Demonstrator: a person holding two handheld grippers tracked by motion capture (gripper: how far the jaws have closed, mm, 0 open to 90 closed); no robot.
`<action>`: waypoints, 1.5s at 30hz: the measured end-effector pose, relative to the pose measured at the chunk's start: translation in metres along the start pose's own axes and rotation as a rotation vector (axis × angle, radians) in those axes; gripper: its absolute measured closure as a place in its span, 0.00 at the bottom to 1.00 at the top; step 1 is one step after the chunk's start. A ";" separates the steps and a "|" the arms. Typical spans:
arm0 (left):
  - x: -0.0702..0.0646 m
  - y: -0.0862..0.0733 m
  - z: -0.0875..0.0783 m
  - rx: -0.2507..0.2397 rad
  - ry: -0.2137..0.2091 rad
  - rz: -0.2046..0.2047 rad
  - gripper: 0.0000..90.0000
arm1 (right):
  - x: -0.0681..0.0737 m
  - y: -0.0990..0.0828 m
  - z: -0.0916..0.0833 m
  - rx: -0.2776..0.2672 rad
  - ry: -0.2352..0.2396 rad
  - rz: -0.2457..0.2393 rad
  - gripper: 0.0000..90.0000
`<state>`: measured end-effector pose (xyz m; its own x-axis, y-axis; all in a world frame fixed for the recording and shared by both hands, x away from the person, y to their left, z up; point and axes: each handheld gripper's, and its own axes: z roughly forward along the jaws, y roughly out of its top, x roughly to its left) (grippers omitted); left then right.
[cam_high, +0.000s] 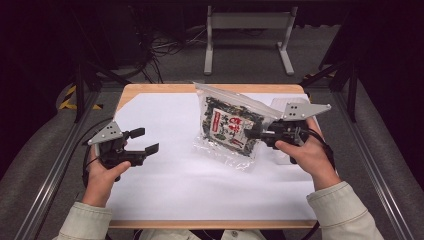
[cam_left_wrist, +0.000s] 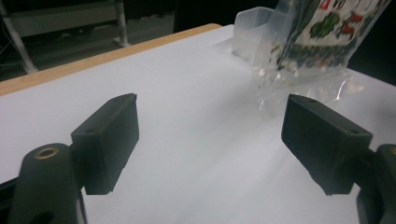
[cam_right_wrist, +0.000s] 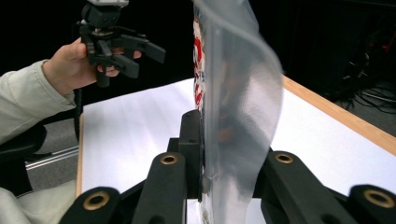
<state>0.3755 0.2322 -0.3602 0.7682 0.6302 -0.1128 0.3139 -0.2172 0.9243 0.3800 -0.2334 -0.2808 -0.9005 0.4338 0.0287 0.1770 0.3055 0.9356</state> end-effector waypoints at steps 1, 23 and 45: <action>0.001 -0.003 0.000 0.003 0.002 -0.002 0.22 | -0.001 0.001 -0.002 0.003 -0.006 0.000 0.85; 0.011 -0.037 0.019 0.056 0.050 0.008 0.18 | -0.036 0.018 -0.045 0.044 -0.183 0.076 0.85; 0.021 -0.053 0.029 0.076 0.066 0.002 0.16 | -0.068 0.011 -0.079 0.044 -0.361 0.156 0.85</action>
<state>0.3912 0.2353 -0.4217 0.7314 0.6768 -0.0841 0.3555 -0.2730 0.8939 0.4116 -0.3264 -0.2447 -0.6650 0.7459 0.0367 0.3251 0.2449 0.9134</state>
